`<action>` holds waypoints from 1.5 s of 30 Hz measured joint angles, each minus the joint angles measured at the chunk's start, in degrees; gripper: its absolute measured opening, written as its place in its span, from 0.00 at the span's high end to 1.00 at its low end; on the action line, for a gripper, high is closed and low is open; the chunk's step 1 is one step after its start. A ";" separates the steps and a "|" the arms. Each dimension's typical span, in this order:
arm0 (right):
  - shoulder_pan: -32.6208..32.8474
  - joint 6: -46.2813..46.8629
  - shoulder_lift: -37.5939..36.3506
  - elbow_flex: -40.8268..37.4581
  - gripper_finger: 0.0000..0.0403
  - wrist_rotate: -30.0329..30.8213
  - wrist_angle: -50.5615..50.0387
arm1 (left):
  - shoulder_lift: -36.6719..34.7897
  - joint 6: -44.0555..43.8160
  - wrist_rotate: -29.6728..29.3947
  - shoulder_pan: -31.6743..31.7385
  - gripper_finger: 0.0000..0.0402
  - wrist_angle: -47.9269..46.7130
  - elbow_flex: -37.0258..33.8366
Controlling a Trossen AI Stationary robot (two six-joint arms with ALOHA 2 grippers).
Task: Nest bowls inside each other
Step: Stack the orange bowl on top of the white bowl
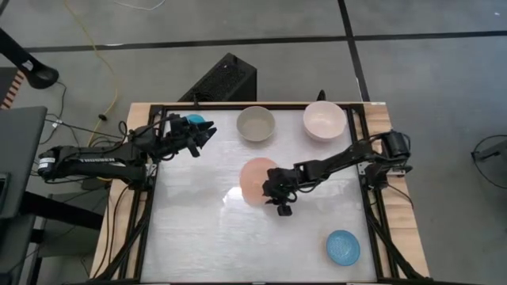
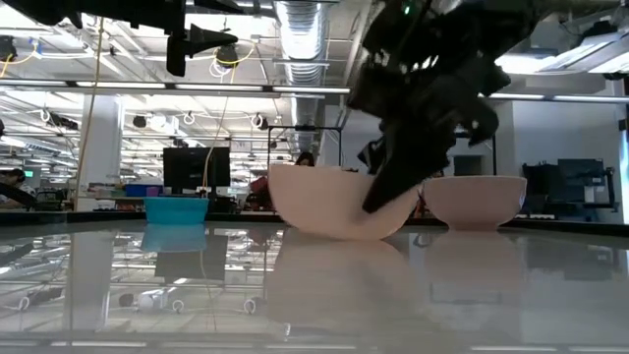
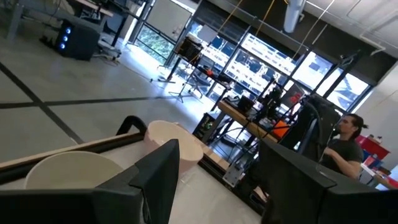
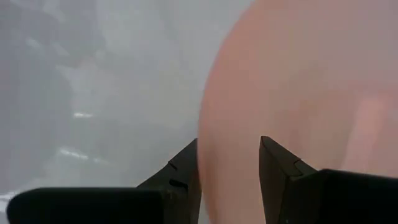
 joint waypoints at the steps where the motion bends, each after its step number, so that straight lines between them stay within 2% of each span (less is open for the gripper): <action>1: -0.22 0.01 0.52 -0.02 0.71 0.01 -0.37 | 0.00 -0.10 0.00 0.00 0.48 -0.01 -0.01; 3: -0.57 0.40 0.99 -0.01 0.75 0.13 -0.63 | 0.00 -0.21 0.00 0.00 0.48 0.01 -0.02; 7: -1.61 2.30 0.98 1.43 0.94 -0.06 0.28 | 0.00 -0.40 0.00 -0.01 0.48 0.00 -0.03; 8: -1.98 2.82 0.74 1.99 0.96 -0.66 1.11 | 0.00 -0.43 0.00 0.00 0.48 0.01 -0.03; 16: -6.24 10.98 -4.27 3.13 0.99 -3.48 15.15 | 0.00 -0.51 0.00 0.00 0.48 0.36 -0.06; 21: -9.25 10.65 -9.88 3.19 0.99 2.40 16.20 | 0.00 -0.82 0.63 -0.15 0.48 0.32 -0.06; 25: -12.71 10.16 -15.09 3.19 1.00 11.66 11.58 | 0.00 -0.41 0.85 -0.15 0.48 0.34 -0.06; 30: -17.92 8.63 -19.99 3.19 1.00 23.35 -1.34 | 0.00 -0.26 0.85 -0.15 0.48 0.35 -0.06; 36: -24.69 6.32 -24.28 3.17 1.00 29.65 -15.77 | 0.00 -0.21 0.85 -0.15 0.48 0.32 -0.06; 40: -29.85 4.28 -25.62 3.17 1.00 30.45 -21.18 | 0.00 -0.19 0.85 -0.15 0.48 0.25 -0.06; 45: -36.39 4.10 -24.48 3.17 1.00 24.60 -26.39 | 0.02 -0.21 0.87 -0.15 0.48 -0.08 -0.06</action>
